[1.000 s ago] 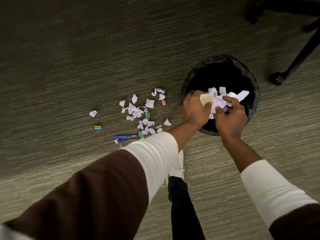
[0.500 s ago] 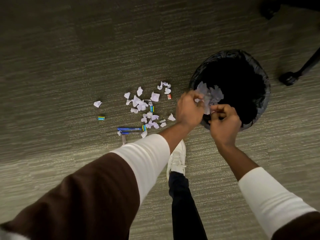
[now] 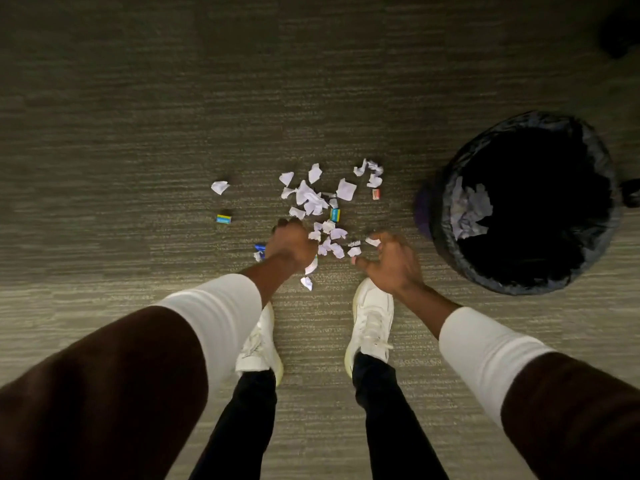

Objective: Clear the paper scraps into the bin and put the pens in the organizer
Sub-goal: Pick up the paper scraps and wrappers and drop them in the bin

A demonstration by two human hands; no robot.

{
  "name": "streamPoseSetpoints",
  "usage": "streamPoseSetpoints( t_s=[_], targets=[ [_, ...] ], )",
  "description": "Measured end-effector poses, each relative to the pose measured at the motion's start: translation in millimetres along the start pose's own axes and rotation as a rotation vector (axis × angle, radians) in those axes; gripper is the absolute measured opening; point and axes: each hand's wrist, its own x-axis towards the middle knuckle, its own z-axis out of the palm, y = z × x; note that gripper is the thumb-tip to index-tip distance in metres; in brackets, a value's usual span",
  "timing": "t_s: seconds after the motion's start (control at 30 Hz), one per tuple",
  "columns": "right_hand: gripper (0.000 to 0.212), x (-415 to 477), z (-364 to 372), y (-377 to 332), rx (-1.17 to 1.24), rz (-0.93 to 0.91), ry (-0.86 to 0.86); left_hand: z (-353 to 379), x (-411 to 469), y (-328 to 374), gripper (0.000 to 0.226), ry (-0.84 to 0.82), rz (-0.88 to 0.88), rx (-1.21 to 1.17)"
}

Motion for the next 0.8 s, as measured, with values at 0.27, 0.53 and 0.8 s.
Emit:
streamPoseSetpoints(
  t_s=[0.27, 0.53, 0.8],
  targets=[
    [0.116, 122.3, 37.5, -9.8, -0.279, 0.003, 0.025, 17.7, 92.7, -26.7, 0.05, 0.079, 0.074, 0.086],
    [0.132, 216.6, 48.0, -9.5, -0.247, -0.072, 0.132, 53.5, 175.7, -29.2, 0.131, 0.182, 0.192, 0.113],
    [0.119, 233.9, 76.7, -8.4, -0.422, -0.216, 0.126, 65.6, 203.6, -31.1, 0.074, 0.254, 0.21, 0.272]
  ],
)
